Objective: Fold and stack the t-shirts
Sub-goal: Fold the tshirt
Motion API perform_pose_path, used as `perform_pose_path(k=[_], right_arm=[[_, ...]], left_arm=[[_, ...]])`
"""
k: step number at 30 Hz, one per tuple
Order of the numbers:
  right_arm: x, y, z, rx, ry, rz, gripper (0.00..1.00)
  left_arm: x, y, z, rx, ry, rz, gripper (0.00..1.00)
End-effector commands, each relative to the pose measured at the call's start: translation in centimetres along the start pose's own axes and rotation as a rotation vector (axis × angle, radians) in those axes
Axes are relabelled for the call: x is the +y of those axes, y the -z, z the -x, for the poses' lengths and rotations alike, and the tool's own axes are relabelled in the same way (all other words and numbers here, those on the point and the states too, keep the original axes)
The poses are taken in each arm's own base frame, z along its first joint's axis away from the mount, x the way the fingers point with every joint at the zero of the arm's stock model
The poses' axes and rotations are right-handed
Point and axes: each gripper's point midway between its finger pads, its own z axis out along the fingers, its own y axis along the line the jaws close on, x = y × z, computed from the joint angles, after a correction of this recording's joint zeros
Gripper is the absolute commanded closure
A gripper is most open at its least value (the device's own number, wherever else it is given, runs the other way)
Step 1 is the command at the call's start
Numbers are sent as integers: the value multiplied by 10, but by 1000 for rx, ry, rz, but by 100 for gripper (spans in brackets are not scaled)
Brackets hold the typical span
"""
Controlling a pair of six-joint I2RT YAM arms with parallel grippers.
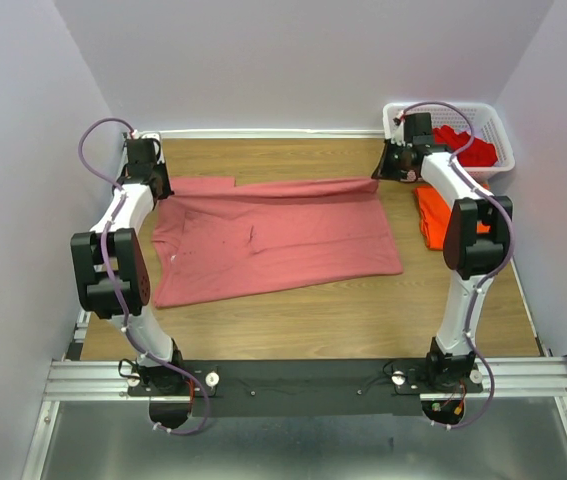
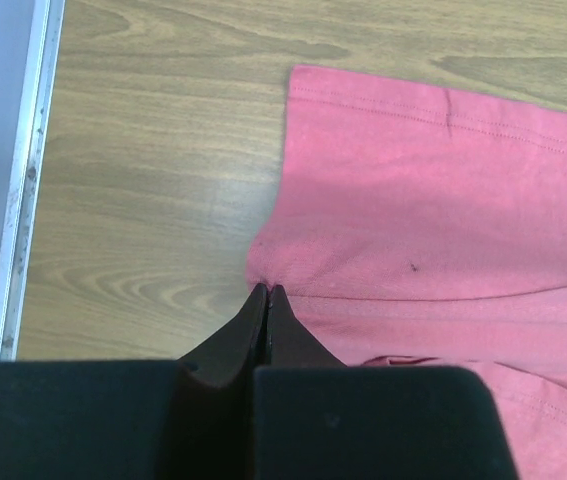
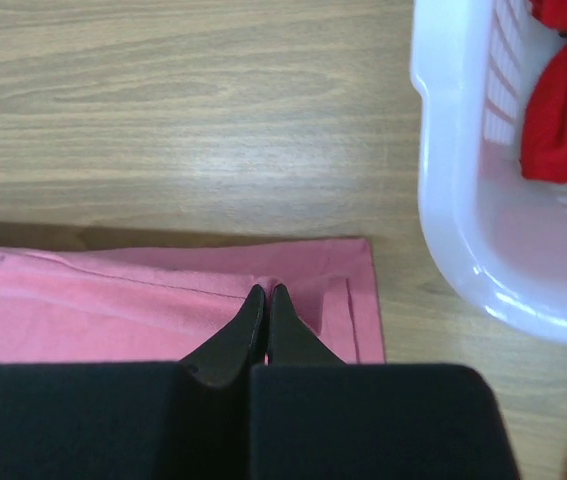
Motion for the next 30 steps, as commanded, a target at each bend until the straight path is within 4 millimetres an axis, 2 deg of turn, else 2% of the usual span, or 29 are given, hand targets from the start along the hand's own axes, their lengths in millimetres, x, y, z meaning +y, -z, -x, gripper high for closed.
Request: perform_pose_path(k=[1,4,16,22,26,30], right_arm=[[-17,19,1,-20,9,-85,100],[-23,26,2,-31,2,-112,99],[-37,26,-11,-10,-14,-157,100],[-42,24,-19,5,-27,-171,99],[-38,25,-24,17,-47,-149,99],[-40,22,-38,48,-64,-155,99]], left_arm=[[11,15,-2,-10,38,42,100],[7,17,-10,5,51,23,100],[20,23,-39,27,73,91,100],[24,28,-47,31,86,113,100],[27,33,-47,26,91,129,100],[28,32,-53,38,99,140,100]])
